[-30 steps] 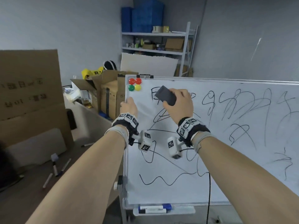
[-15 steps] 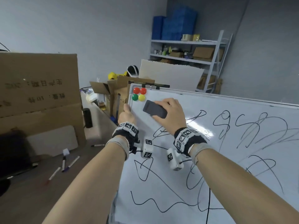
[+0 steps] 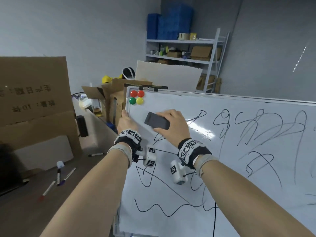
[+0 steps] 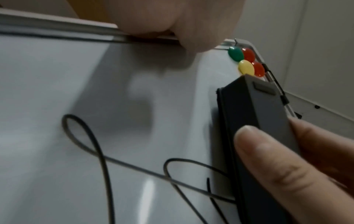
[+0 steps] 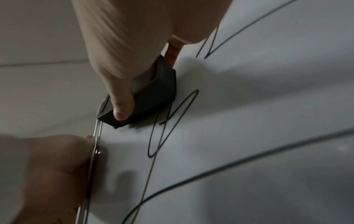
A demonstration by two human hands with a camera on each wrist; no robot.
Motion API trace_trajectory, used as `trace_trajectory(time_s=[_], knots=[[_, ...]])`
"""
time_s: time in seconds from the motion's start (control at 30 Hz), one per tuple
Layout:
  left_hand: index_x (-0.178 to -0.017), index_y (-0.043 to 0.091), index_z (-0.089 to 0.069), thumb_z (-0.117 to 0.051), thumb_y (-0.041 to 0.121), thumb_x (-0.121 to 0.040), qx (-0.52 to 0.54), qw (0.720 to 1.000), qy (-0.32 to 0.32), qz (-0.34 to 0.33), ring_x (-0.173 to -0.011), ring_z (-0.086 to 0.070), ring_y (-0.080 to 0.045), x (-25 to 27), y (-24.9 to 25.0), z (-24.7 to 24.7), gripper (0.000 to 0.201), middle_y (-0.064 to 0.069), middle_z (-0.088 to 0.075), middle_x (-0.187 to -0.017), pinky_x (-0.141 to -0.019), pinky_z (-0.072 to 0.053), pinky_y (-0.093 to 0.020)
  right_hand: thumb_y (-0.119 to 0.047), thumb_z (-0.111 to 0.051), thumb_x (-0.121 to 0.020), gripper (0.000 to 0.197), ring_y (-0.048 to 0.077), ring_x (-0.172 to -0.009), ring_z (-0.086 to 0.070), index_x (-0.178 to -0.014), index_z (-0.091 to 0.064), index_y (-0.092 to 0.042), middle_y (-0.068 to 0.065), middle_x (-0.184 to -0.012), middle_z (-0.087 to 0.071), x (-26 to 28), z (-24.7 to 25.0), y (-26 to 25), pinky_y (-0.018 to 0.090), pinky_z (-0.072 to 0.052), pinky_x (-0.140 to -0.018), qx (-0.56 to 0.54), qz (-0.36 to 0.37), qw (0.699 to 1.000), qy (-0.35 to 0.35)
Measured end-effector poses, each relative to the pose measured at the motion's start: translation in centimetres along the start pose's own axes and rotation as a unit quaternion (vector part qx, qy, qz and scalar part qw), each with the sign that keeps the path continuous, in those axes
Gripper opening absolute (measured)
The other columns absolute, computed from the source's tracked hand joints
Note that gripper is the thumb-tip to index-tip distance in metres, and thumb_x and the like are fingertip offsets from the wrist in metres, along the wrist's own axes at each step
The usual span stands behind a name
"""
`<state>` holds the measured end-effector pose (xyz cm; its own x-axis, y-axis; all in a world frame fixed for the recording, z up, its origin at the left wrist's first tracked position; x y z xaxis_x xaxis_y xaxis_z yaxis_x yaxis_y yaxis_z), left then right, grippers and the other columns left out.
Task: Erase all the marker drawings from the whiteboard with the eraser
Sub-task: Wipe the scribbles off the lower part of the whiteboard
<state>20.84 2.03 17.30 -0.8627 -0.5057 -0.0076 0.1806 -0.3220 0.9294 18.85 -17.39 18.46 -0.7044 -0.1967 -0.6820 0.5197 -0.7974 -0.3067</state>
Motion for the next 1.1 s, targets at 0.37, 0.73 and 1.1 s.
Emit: trace_trajectory(time_s=[0.37,0.73,1.1], knots=[[-0.144,0.017,-0.037,-0.023,0.034,-0.106,0.016,0.998,-0.06,-0.018,-0.118,-0.055,-0.031,-0.7,-2.4,1.2,0.044,-0.015,-0.055,-0.131,-0.094,-0.039,-0.031,-0.048,-0.08,-0.072,0.056,0.012,-0.104,-0.044,-0.123,-0.063,-0.033,-0.011,-0.112,-0.053,3.4,-1.6,-2.0,0.034,-0.04,-0.092,-0.015,-0.089,0.996,0.021],[-0.131,-0.004,-0.052,-0.02,0.04,-0.106,0.13,0.987,-0.089,0.026,-0.124,-0.051,-0.033,0.4,-4.0,2.2,0.06,-0.021,-0.056,-0.132,-0.099,-0.036,-0.031,-0.045,-0.083,-0.068,0.058,0.015,-0.107,-0.047,-0.118,-0.062,-0.025,-0.008,-0.109,-0.049,2.5,2.1,-0.3,0.037,-0.045,-0.095,-0.014,-0.199,0.973,0.116],[-0.136,-0.003,-0.048,-0.018,0.042,-0.106,0.11,0.99,-0.082,0.02,-0.128,-0.048,-0.035,1.2,-5.5,0.7,0.062,-0.023,-0.052,-0.138,-0.103,-0.034,-0.031,-0.058,-0.079,-0.069,0.059,0.013,-0.102,-0.048,-0.112,-0.054,-0.026,-0.007,-0.109,-0.046,4.6,3.0,1.2,0.029,-0.044,-0.076,0.032,-0.231,0.966,0.11]])
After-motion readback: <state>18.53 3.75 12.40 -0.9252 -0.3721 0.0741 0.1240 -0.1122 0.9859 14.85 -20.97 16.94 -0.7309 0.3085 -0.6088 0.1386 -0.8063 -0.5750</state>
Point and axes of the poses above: each hand's wrist, its own x-axis away from the middle knuckle, its own z-axis out of the back of the hand, y = z × x, the point moved 4 cm from there along -x, towards the middle knuckle
